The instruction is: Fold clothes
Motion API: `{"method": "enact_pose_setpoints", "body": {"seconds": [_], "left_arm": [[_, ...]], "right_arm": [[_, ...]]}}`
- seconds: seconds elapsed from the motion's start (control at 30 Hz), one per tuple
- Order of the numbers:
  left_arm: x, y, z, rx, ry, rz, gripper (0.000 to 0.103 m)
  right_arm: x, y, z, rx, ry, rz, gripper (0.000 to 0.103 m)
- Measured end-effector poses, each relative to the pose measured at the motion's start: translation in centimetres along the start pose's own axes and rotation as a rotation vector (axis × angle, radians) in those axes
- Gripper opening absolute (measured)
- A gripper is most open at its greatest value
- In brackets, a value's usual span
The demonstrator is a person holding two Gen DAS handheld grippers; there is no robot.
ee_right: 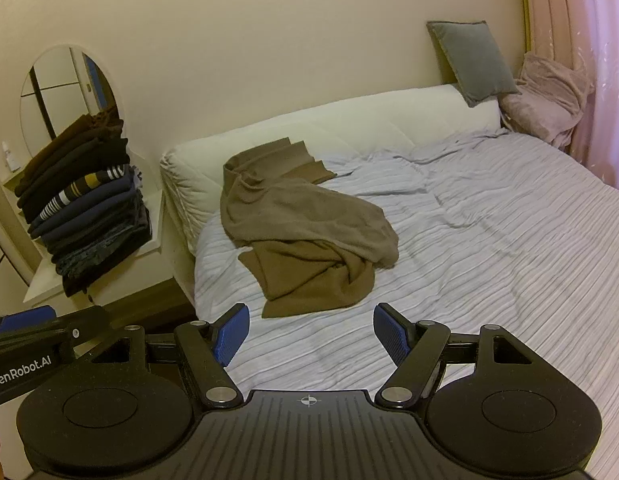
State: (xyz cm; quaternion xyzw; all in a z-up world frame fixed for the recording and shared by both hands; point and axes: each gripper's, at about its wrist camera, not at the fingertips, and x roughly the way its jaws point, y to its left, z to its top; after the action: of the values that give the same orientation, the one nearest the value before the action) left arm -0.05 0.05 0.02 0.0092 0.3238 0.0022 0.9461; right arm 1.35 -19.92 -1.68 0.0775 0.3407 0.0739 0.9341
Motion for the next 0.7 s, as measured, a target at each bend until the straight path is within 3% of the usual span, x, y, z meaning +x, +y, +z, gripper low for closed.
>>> {"method": "enact_pose_setpoints", "body": {"seconds": [0.7], "left_arm": [[-1.5, 0.4, -0.1, -0.010, -0.015, 0.027, 0.056]], "right_arm": [[-1.1, 0.3, 0.9, 0.015, -0.016, 0.005, 0.072]]}}
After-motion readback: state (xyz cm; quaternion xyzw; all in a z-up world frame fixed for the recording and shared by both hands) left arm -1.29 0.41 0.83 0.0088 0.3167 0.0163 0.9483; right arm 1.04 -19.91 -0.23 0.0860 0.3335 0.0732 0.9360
